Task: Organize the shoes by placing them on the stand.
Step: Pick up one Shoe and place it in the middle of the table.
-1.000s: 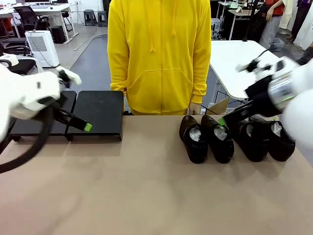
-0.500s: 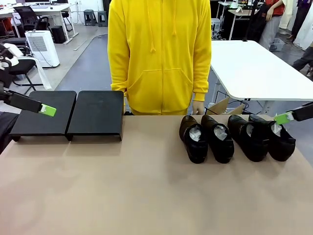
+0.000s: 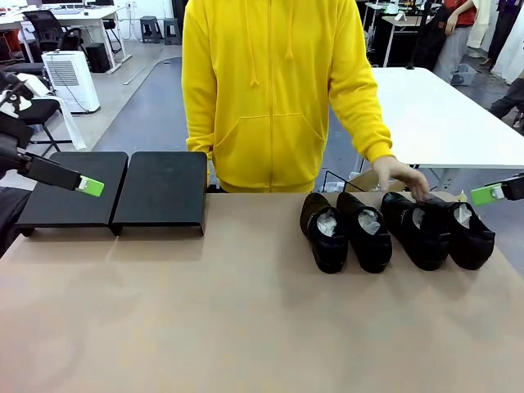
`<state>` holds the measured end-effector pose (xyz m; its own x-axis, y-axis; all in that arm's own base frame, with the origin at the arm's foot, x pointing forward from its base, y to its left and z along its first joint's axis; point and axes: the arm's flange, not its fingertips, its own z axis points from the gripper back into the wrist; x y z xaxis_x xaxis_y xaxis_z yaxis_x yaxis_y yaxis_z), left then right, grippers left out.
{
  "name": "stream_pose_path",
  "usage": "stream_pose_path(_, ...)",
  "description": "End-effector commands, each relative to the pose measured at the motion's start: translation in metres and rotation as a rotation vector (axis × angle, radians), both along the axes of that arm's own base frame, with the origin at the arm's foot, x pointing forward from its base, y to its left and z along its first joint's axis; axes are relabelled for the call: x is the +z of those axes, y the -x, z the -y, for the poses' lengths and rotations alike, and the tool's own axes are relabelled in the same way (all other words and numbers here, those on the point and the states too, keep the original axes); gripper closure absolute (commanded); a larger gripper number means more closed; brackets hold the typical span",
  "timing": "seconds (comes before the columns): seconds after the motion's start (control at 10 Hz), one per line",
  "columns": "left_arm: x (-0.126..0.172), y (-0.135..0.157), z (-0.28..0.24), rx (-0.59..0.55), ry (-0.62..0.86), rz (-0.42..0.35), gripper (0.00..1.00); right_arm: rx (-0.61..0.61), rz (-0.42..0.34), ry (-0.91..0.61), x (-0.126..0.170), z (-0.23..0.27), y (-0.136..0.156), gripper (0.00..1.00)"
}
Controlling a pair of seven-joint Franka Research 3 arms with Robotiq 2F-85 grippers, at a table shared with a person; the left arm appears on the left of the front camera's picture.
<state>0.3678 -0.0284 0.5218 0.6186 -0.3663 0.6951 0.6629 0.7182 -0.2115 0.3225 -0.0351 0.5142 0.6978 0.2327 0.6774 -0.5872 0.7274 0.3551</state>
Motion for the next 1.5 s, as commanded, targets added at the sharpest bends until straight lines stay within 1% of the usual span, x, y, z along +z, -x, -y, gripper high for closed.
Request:
stream_pose_path(0.0,0.002,0.001,-0.011,0.004,0.009,0.012,0.00,-0.011,-0.027,0.008,-0.002,0.001,0.001,0.00)
stream_pose_path(0.8,0.002,0.001,-0.011,0.004,0.009,0.012,0.00,-0.011,-0.027,0.008,-0.002,0.001,0.001,0.00)
stream_pose_path(0.9,0.002,0.001,-0.011,0.004,0.009,0.012,0.00,-0.015,-0.029,0.033,-0.003,0.002,0.002,0.00)
stream_pose_path(1.0,0.002,0.001,-0.011,0.004,0.009,0.012,0.00,-0.002,-0.018,0.000,0.009,-0.006,0.001,0.00)
stream_pose_path(1.1,0.002,0.001,-0.011,0.004,0.009,0.012,0.00,-0.026,-0.016,-0.025,0.024,-0.013,0.000,0.00)
stream_pose_path(1.2,0.002,0.001,-0.011,0.004,0.009,0.012,0.00,-0.040,-0.036,-0.032,0.040,-0.022,-0.002,0.00)
stream_pose_path(1.3,0.002,0.001,-0.011,0.004,0.009,0.012,0.00,-0.020,-0.070,-0.014,0.055,-0.036,-0.008,0.00)
stream_pose_path(1.4,0.002,0.001,-0.011,0.004,0.009,0.012,0.00,-0.034,-0.079,0.028,0.062,-0.054,-0.013,0.00)
